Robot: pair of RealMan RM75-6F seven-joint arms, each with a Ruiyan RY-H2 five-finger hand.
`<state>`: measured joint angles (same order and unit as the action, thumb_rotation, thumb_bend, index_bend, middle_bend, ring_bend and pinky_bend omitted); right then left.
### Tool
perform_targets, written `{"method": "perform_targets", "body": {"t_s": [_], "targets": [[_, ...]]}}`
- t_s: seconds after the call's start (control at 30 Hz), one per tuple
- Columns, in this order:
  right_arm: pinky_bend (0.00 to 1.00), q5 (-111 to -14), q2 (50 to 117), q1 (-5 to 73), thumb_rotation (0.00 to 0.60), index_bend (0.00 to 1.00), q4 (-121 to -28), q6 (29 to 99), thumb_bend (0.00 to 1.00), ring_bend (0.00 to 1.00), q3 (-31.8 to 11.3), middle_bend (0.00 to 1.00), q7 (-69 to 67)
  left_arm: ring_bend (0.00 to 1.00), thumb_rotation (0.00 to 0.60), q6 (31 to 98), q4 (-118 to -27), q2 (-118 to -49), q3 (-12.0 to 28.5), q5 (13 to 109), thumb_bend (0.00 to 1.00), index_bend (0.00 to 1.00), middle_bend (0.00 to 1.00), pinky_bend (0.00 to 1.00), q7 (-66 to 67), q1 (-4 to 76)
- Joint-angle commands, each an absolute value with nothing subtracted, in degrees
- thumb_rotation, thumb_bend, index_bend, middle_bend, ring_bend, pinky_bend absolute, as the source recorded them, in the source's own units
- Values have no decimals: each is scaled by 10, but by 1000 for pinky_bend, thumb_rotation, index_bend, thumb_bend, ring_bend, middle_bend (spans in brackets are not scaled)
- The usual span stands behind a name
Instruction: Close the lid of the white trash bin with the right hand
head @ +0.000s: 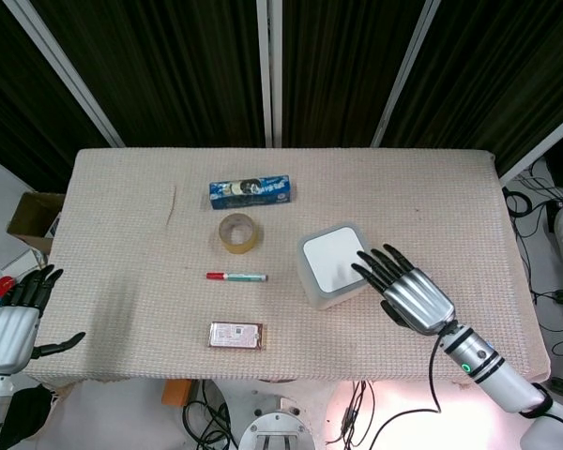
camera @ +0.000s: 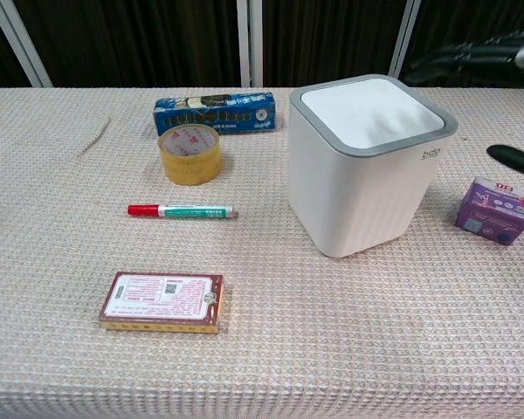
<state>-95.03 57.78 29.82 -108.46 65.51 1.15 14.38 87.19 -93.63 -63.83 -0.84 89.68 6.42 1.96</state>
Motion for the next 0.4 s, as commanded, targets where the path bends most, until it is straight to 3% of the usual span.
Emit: {"method": "perform_targets", "body": {"t_s": [0.03, 0.23, 0.4], "targets": [[0, -992, 570, 202, 600, 0, -1022, 796, 386, 0, 32, 0, 116, 70, 396, 875, -934, -639, -8, 898, 56, 77, 53, 209, 63, 18], [0, -910, 666, 68, 600, 0, -817, 935, 292, 0, 35, 0, 22, 70, 397, 891, -925, -646, -6, 906, 57, 77, 53, 209, 55, 14], [0, -866, 716, 29, 600, 0, -689, 929, 299, 0, 32, 0, -54, 70, 397, 891, -925, -648, -9, 911, 57, 77, 54, 209, 63, 14]]}}
